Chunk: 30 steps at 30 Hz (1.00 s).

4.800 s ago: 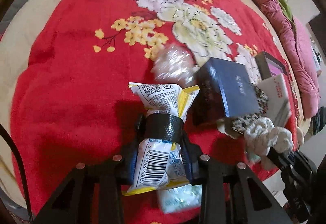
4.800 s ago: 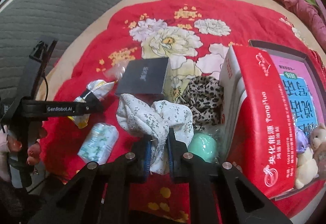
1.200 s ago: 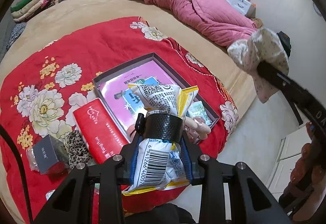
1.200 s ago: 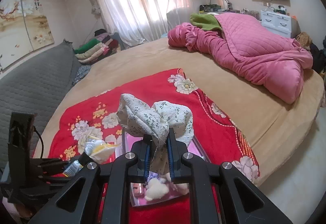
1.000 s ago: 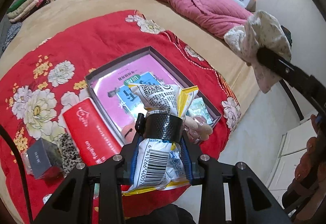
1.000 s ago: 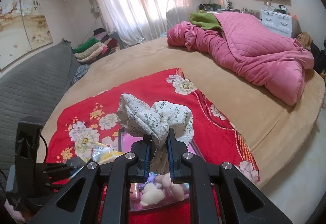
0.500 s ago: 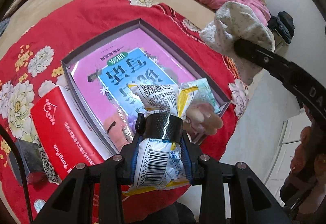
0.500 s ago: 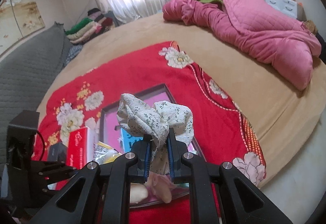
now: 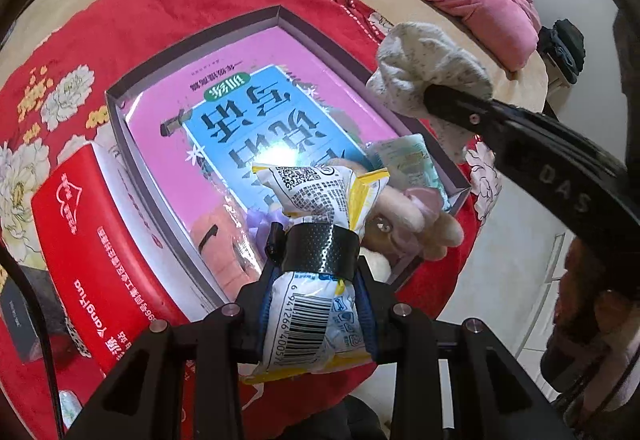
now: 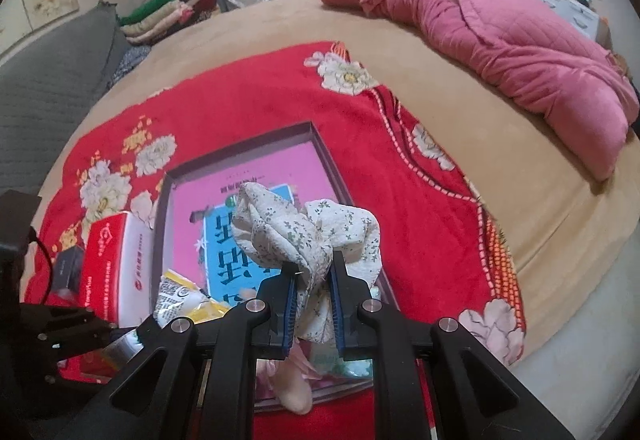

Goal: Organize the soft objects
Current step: 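Open the right tool to drop the scrunchie while left tool lowers and releases the snack bag into the box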

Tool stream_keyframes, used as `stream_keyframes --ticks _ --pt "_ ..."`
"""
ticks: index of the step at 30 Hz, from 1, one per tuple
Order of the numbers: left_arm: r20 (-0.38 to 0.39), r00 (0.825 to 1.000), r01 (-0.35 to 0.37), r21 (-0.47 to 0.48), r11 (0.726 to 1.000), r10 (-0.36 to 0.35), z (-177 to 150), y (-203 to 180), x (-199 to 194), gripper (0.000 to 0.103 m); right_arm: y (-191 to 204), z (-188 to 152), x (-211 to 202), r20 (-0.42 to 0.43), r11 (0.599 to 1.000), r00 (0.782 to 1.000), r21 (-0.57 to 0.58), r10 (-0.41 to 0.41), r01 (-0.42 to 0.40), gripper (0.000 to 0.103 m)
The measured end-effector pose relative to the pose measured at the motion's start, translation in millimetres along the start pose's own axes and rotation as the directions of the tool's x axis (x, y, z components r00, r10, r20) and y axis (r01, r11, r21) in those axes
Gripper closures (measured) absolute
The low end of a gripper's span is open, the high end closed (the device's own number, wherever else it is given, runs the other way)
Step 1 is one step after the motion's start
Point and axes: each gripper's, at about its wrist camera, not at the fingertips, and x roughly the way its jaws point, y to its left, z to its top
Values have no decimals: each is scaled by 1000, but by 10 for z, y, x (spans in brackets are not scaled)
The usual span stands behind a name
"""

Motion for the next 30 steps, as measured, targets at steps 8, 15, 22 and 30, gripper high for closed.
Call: stream_keyframes --ticks 8,15,22,30 --pt "-9 1000 10 -3 1000 -10 10 54 36 67 44 -71 256 -63 1000 998 -8 8 -8 86" --pt "-15 1000 21 -9 1000 -21 18 64 76 67 47 -184 359 -99 998 994 19 55 -53 79" --pt "-13 1000 22 -11 1000 -22 28 83 72 67 -29 -236 344 -110 989 986 89 129 -120 70" --pt "-21 1000 21 -14 1000 -21 37 96 97 67 -64 -258 212 -92 974 977 133 195 -182 49"
